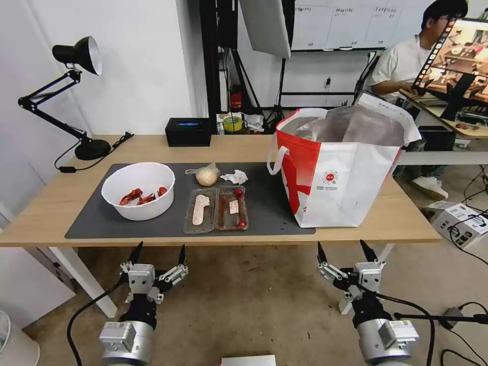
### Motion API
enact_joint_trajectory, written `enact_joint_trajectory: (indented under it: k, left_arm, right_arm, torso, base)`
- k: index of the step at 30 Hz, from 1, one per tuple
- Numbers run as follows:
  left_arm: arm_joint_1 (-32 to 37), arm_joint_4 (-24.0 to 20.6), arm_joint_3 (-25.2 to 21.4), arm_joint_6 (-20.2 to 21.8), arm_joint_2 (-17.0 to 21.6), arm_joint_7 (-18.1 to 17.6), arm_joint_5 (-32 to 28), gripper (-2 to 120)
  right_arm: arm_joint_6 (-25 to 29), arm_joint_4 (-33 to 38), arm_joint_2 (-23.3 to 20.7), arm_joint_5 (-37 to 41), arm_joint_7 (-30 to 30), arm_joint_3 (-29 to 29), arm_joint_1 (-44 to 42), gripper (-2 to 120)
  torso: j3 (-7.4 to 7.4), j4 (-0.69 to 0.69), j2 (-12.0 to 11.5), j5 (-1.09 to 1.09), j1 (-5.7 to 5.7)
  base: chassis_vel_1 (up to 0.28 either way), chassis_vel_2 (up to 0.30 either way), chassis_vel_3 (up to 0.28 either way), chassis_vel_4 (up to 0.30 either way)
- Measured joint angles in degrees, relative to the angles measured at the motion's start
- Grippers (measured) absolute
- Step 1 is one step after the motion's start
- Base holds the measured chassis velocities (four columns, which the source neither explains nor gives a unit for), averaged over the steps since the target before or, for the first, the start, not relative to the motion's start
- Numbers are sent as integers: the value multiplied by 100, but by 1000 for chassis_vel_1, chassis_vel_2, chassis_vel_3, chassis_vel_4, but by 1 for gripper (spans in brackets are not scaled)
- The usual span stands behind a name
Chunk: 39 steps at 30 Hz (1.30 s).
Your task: Pick up the trash from the table and place it into the takeout bag.
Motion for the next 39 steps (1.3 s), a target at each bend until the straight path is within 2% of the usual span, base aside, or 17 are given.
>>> enact_joint_trajectory:
  k: [3, 6, 7, 9, 10, 11, 12, 14, 18, 20, 22, 39]
  left_arm:
    - [-66, 0, -18, 153, 64, -95, -178, 100]
    - [-312, -3, -93, 665, 287, -424, -772, 100]
    - [-312, -3, -93, 665, 287, -424, -772, 100]
    - [-470, -10, -140, 1002, 432, -641, -1163, 100]
    - [-470, -10, -140, 1002, 432, -641, -1163, 100]
    - [-607, -17, -179, 1289, 557, -821, -1494, 100]
    - [-661, -18, -196, 1400, 606, -896, -1627, 100]
    - [-723, -20, -213, 1534, 664, -979, -1774, 100]
    - [-1092, -35, -322, 2312, 1000, -1473, -2677, 100]
    - [-1144, -37, -349, 2422, 1058, -1554, -2821, 100]
    - [-1146, -33, -375, 2431, 1081, -1582, -2888, 100]
    - [-1137, -53, -363, 2303, 1038, -1543, -2887, 100]
  right_arm:
    - [-37, -11, -63, 53, 7, -6, 54, 100]
    - [-432, -195, -587, 542, 141, -56, 542, 100]
    - [-432, -195, -587, 542, 141, -56, 542, 100]
    - [-732, -335, -988, 919, 249, -95, 916, 100]
    - [-732, -335, -988, 919, 249, -95, 916, 100]
    - [-981, -448, -1318, 1230, 339, -127, 1221, 100]
    - [-1100, -503, -1472, 1376, 378, -143, 1367, 100]
    - [-1200, -549, -1607, 1502, 413, -158, 1492, 100]
    - [-1904, -869, -2539, 2375, 656, -246, 2358, 100]
    - [-1978, -919, -2672, 2500, 702, -270, 2496, 100]
    - [-1981, -963, -2691, 2580, 712, -374, 2545, 100]
    - [-1936, -979, -2574, 2549, 707, -434, 2511, 100]
  torso:
    - [0, -1, 0, 0, 0]
    - [0, 1, 0, 0, 0]
    - [0, 1, 0, 0, 0]
    - [1, 1, 0, 1, 1]
    - [1, 1, 0, 1, 1]
    - [1, 0, 0, 1, 1]
    - [1, 0, 0, 0, 1]
    - [1, 0, 0, 0, 1]
    - [1, 1, -1, 0, 1]
    - [1, 1, -1, -3, 2]
    - [2, 0, -1, 4, 2]
    - [0, 0, -1, 0, 0]
  base:
    - [0, 0, 0, 0]
    - [0, 0, 0, 0]
    - [0, 0, 0, 0]
    - [0, 0, 0, 0]
    - [0, 0, 0, 0]
    - [0, 0, 0, 0]
    - [0, 0, 0, 0]
    - [0, 0, 0, 0]
    - [0, 0, 0, 0]
    - [0, 0, 0, 0]
    - [0, 0, 0, 0]
    - [0, 0, 0, 0]
